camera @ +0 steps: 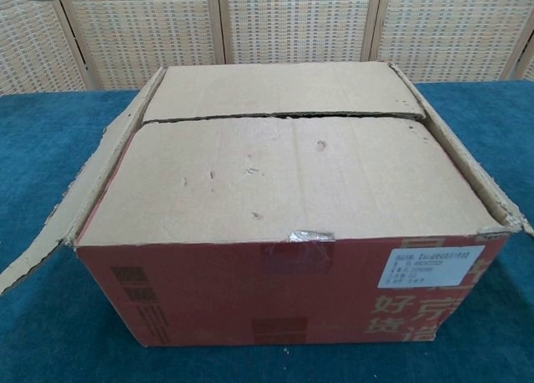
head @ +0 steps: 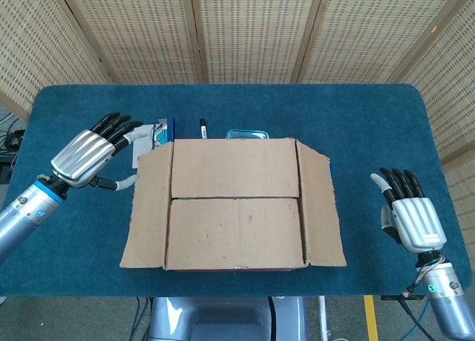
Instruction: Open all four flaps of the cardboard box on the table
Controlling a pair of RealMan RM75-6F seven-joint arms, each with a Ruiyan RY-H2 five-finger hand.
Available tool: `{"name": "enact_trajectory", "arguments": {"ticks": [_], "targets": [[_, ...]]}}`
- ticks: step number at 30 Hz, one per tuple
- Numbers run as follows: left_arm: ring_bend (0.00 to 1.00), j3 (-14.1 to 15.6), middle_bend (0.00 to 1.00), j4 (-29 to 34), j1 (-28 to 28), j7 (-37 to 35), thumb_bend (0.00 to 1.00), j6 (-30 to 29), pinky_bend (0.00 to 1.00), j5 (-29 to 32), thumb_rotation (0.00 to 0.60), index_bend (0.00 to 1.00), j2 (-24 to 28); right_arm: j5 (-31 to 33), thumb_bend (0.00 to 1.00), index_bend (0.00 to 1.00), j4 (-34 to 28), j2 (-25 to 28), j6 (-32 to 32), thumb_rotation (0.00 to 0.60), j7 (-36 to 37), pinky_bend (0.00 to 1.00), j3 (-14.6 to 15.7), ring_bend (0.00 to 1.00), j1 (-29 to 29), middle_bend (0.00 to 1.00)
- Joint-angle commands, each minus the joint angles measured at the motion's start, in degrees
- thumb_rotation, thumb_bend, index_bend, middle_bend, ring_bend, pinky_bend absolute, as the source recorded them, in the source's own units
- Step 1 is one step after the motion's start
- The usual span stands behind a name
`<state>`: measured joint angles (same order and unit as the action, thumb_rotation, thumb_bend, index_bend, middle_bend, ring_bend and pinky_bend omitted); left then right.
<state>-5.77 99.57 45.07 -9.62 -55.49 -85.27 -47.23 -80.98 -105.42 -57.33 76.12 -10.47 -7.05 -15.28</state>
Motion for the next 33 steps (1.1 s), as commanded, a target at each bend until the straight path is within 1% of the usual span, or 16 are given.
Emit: {"name": "enact_trajectory", "arguments": {"ticks": [1,4,11,13,16,18,20,23,33], "targets": [[0.00,-1.77,0.00,2.36,0.85,6.75,0.25,1.30,0.00,4.25,0.233,0.01,-4.00,-0.05,0.78,0.10,0.03,0.00,0.15,0.600,0.17,0.00,0.02,0.00,0.10,0.07],[0.00,-2.77,0.00,3.32,1.65,10.94,0.25,1.74,0.00,6.80,0.222,0.00,-6.46,-0.11,0.78,0.10,0.14,-0.01,0.31,0.600,0.37,0.00,0.12,0.00,0.28,0.07],[0.00,-4.04,0.00,4.87,3.81,20.05,0.26,2.79,0.00,11.97,0.225,0.00,-11.71,-0.03,0.78,0.10,0.79,-0.02,0.46,0.600,1.26,0.00,0.17,0.00,0.53,0.07],[0.00,-4.17,0.00,5.16,4.51,22.21,0.26,3.18,0.00,12.99,0.242,0.00,-13.04,-0.09,0.78,0.10,0.95,0.00,0.54,0.600,1.51,0.00,0.20,0.00,0.62,0.07],[0.00,-4.24,0.00,5.37,5.59,26.14,0.25,3.60,0.00,15.02,0.305,0.00,-15.13,-0.11,0.78,0.10,1.29,0.04,0.61,0.600,2.08,0.00,0.21,0.00,0.73,0.07],[0.00,-4.20,0.00,5.35,6.23,28.31,0.26,3.83,0.00,16.26,0.359,0.00,-16.53,-0.15,0.78,0.10,1.52,0.08,0.63,0.600,2.44,0.00,0.25,0.00,0.82,0.07],[0.00,-4.25,0.00,5.33,6.67,29.90,0.25,3.74,0.00,17.42,0.390,0.00,-17.70,-0.24,0.78,0.10,1.74,0.10,0.73,0.600,2.71,0.00,0.30,0.00,0.93,0.07],[0.00,-4.29,0.00,5.30,7.20,31.78,0.25,3.56,0.00,18.91,0.400,0.00,-19.22,-0.42,0.78,0.10,1.91,0.18,1.00,0.600,3.11,0.00,0.35,0.00,1.13,0.07],[0.00,-3.31,0.00,4.48,8.40,37.49,0.25,2.81,0.00,24.20,0.401,0.00,-23.33,-0.42,0.78,0.10,2.50,0.36,1.16,0.600,4.24,0.00,0.44,0.00,1.54,0.07]]}}
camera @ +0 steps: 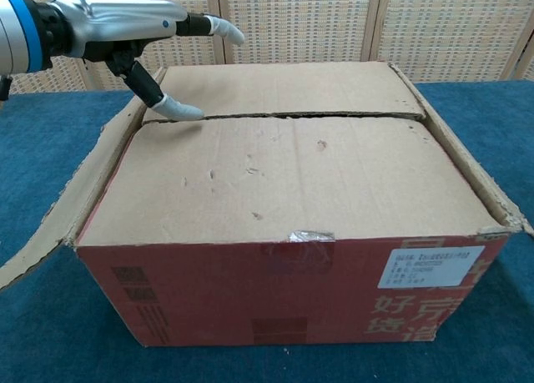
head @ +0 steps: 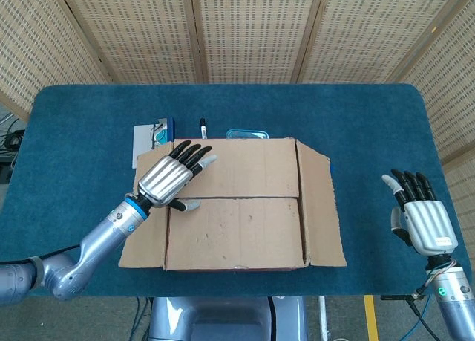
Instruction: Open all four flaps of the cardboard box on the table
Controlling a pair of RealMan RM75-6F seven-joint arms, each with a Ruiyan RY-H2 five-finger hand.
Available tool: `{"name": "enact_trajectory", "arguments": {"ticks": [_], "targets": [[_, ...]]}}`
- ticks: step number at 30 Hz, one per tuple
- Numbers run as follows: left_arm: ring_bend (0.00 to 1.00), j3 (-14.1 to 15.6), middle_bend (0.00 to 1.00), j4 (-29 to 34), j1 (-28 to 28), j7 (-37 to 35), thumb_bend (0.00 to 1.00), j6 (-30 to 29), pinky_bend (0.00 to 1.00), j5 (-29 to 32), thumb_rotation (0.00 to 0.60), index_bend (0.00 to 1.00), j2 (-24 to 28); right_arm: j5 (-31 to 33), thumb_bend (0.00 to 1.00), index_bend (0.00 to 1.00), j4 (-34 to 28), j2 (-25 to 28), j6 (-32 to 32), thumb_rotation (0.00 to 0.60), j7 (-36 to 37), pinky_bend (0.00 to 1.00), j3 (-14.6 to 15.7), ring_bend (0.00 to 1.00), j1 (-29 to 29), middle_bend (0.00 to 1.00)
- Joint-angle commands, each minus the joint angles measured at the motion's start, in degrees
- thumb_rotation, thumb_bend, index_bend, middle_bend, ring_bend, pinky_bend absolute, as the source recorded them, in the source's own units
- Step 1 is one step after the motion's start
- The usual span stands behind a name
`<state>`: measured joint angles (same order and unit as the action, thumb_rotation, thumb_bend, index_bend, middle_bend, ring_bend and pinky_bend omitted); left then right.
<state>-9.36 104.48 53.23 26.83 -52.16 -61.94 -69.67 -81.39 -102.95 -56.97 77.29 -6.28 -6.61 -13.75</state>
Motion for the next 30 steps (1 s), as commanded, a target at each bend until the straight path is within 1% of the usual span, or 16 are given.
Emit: {"name": "enact_trajectory", "arguments": {"ticks": [1,7,16,25,30], "targets": [[0.00,0.37,0.00,-0.62,0.30,1.43,0.25,-0.69,0.00,1.20,0.401,0.00,-1.27,-0.01,0.78,0.10,0.05,0.00,-0.02,0.600,0.07,0.00,0.02,0.00,0.04,0.07],[0.00,0.94,0.00,-2.23,0.45,3.96,0.25,-2.27,0.00,2.66,0.402,0.00,-3.65,0.12,0.78,0.10,0.06,0.14,0.09,0.600,0.23,0.00,0.01,0.00,0.24,0.07],[0.00,1.04,0.00,-4.00,0.89,5.91,0.26,-3.09,0.00,4.42,0.400,0.00,-5.48,0.36,0.78,0.10,-0.02,0.28,0.18,0.600,0.41,0.00,-0.10,0.00,0.42,0.07],[0.00,0.22,0.00,-6.32,0.82,6.35,0.26,-4.93,0.00,5.95,0.416,0.00,-7.45,0.62,0.78,0.10,0.03,0.50,0.50,0.600,0.63,0.00,-0.23,0.00,0.73,0.07],[0.00,-0.80,0.00,-6.62,-0.09,4.62,0.26,-7.19,0.00,4.62,0.425,0.00,-7.24,0.59,0.78,0.10,0.08,0.49,0.59,0.600,0.66,0.00,-0.36,0.00,0.73,0.07]]}}
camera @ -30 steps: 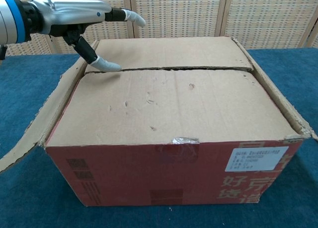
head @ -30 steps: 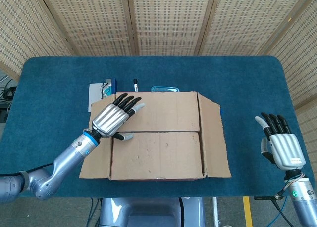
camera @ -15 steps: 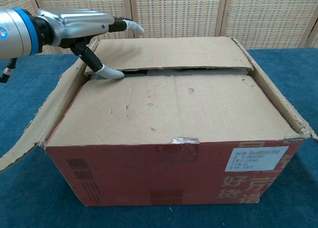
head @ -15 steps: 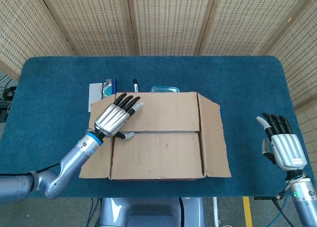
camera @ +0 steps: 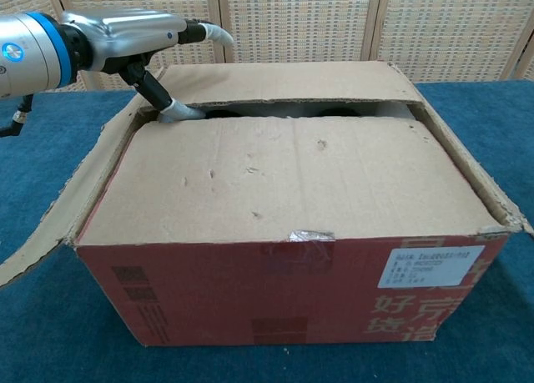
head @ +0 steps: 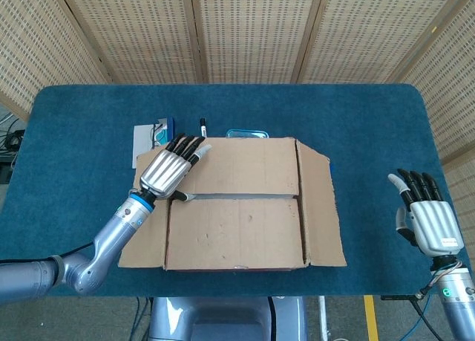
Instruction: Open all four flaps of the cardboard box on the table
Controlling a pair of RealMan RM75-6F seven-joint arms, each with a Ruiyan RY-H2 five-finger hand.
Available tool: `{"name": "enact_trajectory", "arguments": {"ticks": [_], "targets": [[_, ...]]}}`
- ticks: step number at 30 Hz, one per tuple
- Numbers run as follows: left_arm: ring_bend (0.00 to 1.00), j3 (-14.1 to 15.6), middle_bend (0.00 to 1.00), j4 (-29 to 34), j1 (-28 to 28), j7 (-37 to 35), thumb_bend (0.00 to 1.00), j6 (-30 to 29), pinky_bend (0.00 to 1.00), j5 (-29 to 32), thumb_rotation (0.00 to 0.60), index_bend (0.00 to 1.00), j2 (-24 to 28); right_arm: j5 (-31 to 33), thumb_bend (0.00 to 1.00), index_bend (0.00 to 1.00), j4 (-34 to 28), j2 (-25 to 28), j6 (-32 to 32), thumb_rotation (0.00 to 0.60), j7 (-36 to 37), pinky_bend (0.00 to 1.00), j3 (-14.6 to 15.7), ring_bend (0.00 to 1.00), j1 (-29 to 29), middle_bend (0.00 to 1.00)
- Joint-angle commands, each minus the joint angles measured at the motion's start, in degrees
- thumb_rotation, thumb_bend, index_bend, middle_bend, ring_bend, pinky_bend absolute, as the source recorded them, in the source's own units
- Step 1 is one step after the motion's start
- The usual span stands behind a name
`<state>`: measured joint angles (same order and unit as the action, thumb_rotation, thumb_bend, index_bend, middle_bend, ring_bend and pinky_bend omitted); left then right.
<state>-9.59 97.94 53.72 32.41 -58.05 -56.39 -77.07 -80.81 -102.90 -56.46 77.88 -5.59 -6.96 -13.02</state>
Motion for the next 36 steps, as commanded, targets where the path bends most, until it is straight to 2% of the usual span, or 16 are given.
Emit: {"name": "enact_trajectory", "arguments": {"ticks": [1,8,13,14,19,25,32,36], "targets": [[0.00,-0.70,0.00,-0.10,-0.74,-1.30,0.26,-1.66,0.00,-1.32,0.426,0.00,0.24,0.02,0.78,0.10,0.03,-0.01,-0.01,0.600,-0.04,0.00,-0.03,0.00,-0.01,0.07],[0.00,-2.94,0.00,-0.80,-2.57,-6.59,0.26,-5.73,0.00,-5.96,0.426,0.00,1.28,0.05,0.78,0.10,0.10,-0.05,-0.10,0.600,0.03,0.00,-0.12,0.00,-0.06,0.07],[0.00,-5.75,0.00,-3.17,-3.14,-10.76,0.26,-8.12,0.00,-8.26,0.425,0.00,1.80,0.17,0.78,0.10,0.18,-0.05,-0.24,0.600,0.17,0.00,-0.23,0.00,-0.13,0.07],[0.00,-7.11,0.00,-4.65,-2.72,-11.31,0.26,-8.56,0.00,-8.12,0.425,0.00,1.73,0.19,0.78,0.10,0.20,-0.02,-0.27,0.600,0.22,0.00,-0.23,0.00,-0.13,0.07],[0.00,-9.59,0.00,-10.09,-0.33,-11.40,0.26,-5.83,0.00,-5.89,0.426,0.00,0.67,0.27,0.78,0.10,0.23,0.19,-0.05,0.600,0.62,0.00,-0.16,0.00,0.18,0.07],[0.00,-10.70,0.00,-17.03,2.52,-9.49,0.26,-3.09,0.00,-3.26,0.426,0.00,-2.33,0.25,0.78,0.10,0.10,0.63,0.18,0.600,0.93,0.00,-0.17,0.00,0.44,0.07],[0.00,-10.40,0.00,-22.23,4.84,-6.77,0.26,-0.02,0.00,-1.26,0.424,0.00,-4.49,0.32,0.78,0.10,0.01,0.83,0.38,0.600,1.13,0.00,-0.20,0.00,0.66,0.07],[0.00,-10.48,0.00,-25.18,5.69,-5.51,0.26,-0.26,0.00,-1.00,0.426,0.00,-5.78,0.45,0.78,0.10,-0.01,0.95,0.39,0.600,1.20,0.00,-0.09,0.00,0.86,0.07]]}}
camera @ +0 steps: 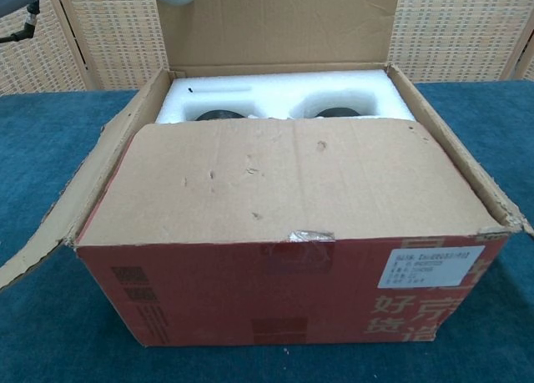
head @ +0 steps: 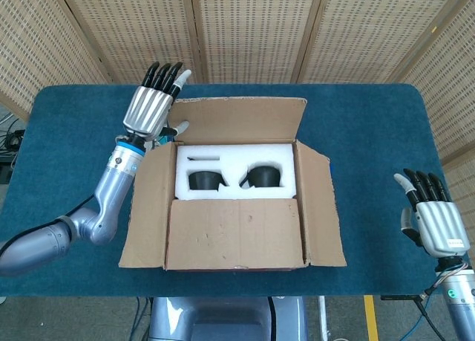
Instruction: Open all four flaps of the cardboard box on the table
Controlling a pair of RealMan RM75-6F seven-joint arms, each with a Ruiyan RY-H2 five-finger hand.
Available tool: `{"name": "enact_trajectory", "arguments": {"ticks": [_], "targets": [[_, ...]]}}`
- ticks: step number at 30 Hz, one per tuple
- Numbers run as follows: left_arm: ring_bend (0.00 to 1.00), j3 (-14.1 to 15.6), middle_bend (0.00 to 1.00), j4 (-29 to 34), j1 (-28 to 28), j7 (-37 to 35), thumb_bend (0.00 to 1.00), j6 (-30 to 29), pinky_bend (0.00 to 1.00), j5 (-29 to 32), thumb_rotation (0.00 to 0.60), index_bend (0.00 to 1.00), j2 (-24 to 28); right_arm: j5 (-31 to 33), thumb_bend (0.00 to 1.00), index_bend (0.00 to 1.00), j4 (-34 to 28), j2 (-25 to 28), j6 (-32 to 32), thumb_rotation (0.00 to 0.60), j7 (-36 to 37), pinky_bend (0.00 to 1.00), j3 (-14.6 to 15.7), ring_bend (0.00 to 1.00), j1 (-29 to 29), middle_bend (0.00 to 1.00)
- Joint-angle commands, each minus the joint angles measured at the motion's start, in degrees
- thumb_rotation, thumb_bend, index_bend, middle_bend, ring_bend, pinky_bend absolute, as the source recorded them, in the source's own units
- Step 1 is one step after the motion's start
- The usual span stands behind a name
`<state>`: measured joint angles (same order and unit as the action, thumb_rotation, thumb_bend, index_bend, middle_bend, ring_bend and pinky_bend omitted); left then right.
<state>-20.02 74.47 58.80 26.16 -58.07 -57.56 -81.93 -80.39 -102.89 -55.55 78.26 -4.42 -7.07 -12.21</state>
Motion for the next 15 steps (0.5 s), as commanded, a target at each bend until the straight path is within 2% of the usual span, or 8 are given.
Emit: {"name": "enact_trajectory", "arguments": {"ticks": [1,10,15], "targets": [[0.00,-0.20,0.00,-2.52,0.72,0.86,0.26,-0.61,0.00,0.20,0.426,0.00,-1.29,0.06,0.78,0.10,-0.05,0.10,0.10,0.600,0.06,0.00,0.04,0.00,0.14,0.07],[0.00,-0.25,0.00,-4.22,0.62,1.93,0.26,-0.49,0.00,1.15,0.425,0.00,-0.82,-0.21,0.78,0.10,-0.39,0.28,0.18,0.600,0.19,0.00,0.00,0.00,0.19,0.07],[0.00,-0.70,0.00,-0.77,-0.36,-0.82,0.26,1.79,0.00,2.96,0.424,0.00,0.85,-0.43,0.78,0.10,-0.66,0.31,0.37,0.600,0.03,0.00,0.05,0.00,0.30,0.07]]}}
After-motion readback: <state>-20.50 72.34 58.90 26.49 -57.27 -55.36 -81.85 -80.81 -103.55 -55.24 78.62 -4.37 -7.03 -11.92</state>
